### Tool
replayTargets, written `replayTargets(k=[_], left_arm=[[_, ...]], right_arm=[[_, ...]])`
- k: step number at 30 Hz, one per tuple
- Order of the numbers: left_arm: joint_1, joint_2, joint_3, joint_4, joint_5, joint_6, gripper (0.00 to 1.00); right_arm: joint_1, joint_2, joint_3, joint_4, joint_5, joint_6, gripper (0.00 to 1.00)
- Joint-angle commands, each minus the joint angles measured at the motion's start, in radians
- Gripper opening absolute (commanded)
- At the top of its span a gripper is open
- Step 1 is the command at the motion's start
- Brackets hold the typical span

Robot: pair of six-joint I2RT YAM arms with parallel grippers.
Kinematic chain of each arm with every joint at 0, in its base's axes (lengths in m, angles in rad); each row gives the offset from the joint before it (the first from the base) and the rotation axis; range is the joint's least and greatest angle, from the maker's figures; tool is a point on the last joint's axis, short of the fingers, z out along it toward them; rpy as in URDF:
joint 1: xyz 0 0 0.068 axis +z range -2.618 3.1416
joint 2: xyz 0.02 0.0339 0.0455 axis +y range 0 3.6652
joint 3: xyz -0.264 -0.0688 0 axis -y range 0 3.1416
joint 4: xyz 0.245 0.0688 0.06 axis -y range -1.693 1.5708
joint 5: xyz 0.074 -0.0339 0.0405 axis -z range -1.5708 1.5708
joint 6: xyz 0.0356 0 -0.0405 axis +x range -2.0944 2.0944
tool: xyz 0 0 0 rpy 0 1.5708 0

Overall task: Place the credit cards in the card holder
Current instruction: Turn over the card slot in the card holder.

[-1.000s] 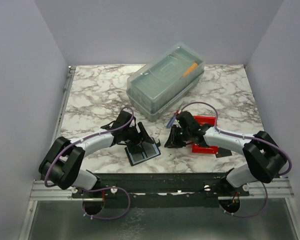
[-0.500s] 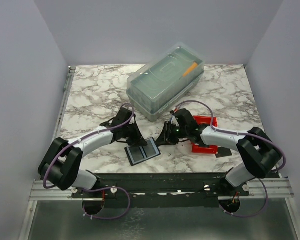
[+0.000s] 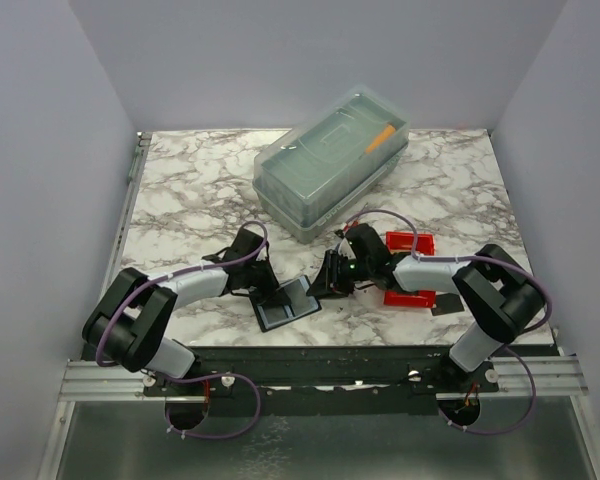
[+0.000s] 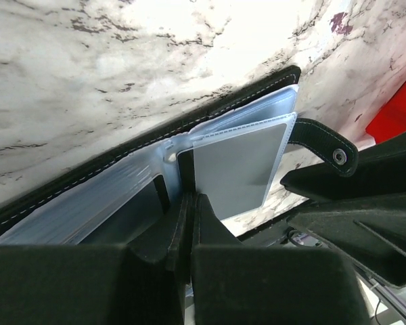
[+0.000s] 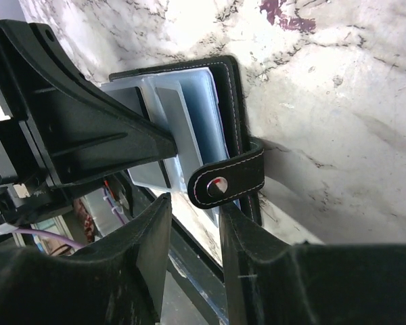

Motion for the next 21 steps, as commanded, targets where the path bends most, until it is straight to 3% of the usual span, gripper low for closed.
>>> replayTargets(k=[1, 17, 21], left_arm=[[0.008, 0.008, -0.056, -0.015, -0.056, -0.013, 0.0], [0.025, 0.004, -0.071, -0.014, -0.056, -0.012, 0.0], [0.026, 0.007, -0.064, -0.011, -0.054, -0.006, 0.0]], right_arm=[[0.001, 0.022, -0.015, 0.04, -0.041, 0.002, 0.38], [0.03, 0.055, -0.009, 0.04, -0.029, -0.003, 0.41], [0.045, 0.055, -0.007, 0.084, -0.056, 0.015, 0.35]])
